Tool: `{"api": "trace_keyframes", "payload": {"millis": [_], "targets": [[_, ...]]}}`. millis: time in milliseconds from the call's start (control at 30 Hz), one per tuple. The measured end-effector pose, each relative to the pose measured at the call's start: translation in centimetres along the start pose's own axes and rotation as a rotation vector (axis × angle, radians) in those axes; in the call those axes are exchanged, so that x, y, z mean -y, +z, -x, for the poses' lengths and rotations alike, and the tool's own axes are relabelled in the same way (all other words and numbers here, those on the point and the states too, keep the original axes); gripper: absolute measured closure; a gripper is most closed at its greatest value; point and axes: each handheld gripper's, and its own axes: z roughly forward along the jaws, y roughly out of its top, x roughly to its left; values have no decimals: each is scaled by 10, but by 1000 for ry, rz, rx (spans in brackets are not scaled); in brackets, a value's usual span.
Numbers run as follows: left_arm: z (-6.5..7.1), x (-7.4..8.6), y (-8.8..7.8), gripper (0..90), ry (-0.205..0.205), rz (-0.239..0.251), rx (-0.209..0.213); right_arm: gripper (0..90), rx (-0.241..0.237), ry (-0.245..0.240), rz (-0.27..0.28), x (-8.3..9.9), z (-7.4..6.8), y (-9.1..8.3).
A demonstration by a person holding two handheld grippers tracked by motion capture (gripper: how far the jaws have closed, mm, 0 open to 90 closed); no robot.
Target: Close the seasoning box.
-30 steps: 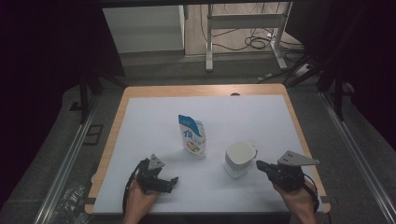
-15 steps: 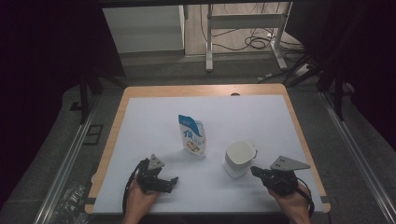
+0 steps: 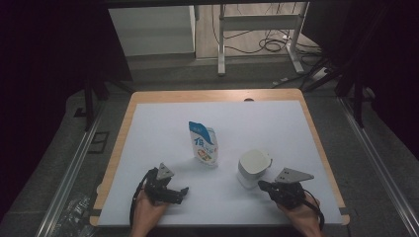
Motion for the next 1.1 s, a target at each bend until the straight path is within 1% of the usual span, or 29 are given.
{"api": "trace_keyframes", "payload": {"millis": [67,100,133,200,333,533,667,867,933,1000,1100], "targets": [[0,0,0,9,0,0,0,872,-1,-3,-9,1,0,3],[0,0,0,9,0,0,0,872,-9,-7,-14,1,0,5],[0,0,0,9,0,0,0,874,-12,-24,-22,3,-1,8],[0,0,0,9,0,0,0,878,-15,-32,-32,4,-3,11],[0,0,0,9,0,0,0,886,-17,-44,-36,3,-4,13],[0,0,0,9,-1,0,0,888,-15,-58,-44,0,-5,22],[0,0,0,9,-1,0,0,889,-13,-82,-47,-6,-7,31],[0,0,0,9,-1,1,0,890,-18,-99,-51,-11,-6,40],[0,0,0,9,-2,2,0,890,-10,-106,-53,-13,-4,44],[0,0,0,9,-2,2,0,890,-11,-104,-54,-13,-4,45],[0,0,0,9,-3,2,0,891,1,-116,-55,-15,-3,47]]}}
